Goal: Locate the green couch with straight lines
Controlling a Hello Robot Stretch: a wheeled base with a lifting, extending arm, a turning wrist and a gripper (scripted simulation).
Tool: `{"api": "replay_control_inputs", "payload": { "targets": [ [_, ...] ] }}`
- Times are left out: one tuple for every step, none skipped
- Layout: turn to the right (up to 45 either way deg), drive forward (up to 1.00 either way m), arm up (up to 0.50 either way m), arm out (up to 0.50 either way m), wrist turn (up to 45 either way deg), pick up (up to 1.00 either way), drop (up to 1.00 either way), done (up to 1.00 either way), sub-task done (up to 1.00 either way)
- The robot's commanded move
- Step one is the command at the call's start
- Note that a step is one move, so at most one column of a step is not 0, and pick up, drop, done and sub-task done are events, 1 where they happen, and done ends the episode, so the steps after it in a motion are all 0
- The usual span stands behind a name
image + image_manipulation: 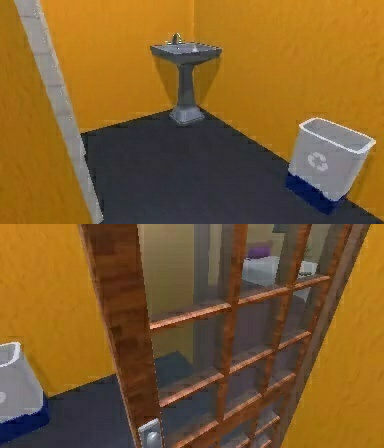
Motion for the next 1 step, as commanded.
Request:
{"api": "replay_control_inputs", "payload": {
  "targets": [
    [18.0,0.0,0.0,0.0,0.0,0.0,0.0,0.0,0.0]
  ]
}}
